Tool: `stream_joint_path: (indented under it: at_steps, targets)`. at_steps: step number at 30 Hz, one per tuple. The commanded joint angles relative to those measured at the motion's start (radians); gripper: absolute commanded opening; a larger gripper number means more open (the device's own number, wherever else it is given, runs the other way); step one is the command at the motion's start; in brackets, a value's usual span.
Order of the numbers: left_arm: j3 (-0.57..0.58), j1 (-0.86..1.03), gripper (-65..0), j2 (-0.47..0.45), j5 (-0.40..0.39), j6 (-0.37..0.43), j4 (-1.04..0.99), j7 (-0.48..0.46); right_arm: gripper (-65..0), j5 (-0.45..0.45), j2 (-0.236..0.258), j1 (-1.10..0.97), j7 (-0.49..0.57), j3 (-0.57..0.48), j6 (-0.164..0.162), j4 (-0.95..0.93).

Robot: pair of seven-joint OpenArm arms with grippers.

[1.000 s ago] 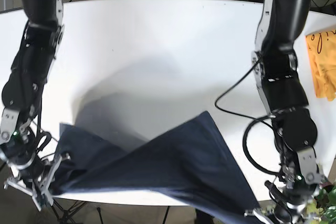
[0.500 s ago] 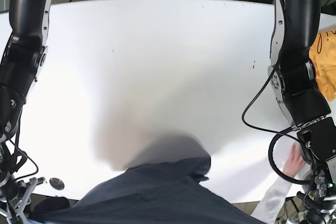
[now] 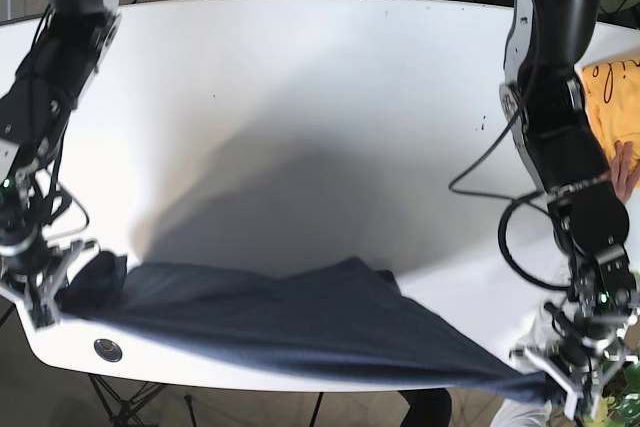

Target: Fold the T-shirt properly

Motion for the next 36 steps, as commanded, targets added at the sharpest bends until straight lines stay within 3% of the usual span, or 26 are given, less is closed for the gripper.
stream_joint_path:
  at_steps: [1, 7, 11, 14, 22, 31, 36]
  targets:
    - [-0.002, 0.021, -65.0, -0.013, 0.004, -0.025, 0.068, -0.022, -62.8, -0.006, -0.003, -0.052, 0.015, 0.054, -0.005, 0.065]
    - [-0.063, 0.224, -65.0, -0.013, 0.003, -0.113, 0.12, 0.0, -62.8, -0.004, -0.097, -0.285, 0.017, 0.147, -0.003, 0.125]
    - [-0.113, 0.36, -65.0, -0.01, 0.003, -0.163, 0.166, 0.004, -62.8, -0.006, -0.163, -0.379, 0.018, 0.202, 0.037, 0.127]
    - [-0.116, 0.461, -65.0, -0.01, 0.003, -0.174, 0.198, 0.003, -62.8, -0.006, -0.209, -0.445, 0.018, 0.241, 0.051, 0.127]
    - [-0.12, 0.693, -65.0, -0.011, 0.003, -0.183, 0.254, -0.002, -62.8, -0.006, -0.287, -0.571, 0.023, 0.273, 0.051, 0.123]
    - [-0.321, 0.825, -65.0, -0.008, 0.003, -0.318, 0.252, -0.002, -62.8, -0.006, -0.307, -0.672, 0.023, 0.275, 0.051, 0.122]
    - [-0.43, 0.876, -65.0, -0.008, 0.004, -0.324, 0.258, -0.002, -62.8, -0.006, -0.307, -0.746, 0.023, 0.275, 0.068, 0.123]
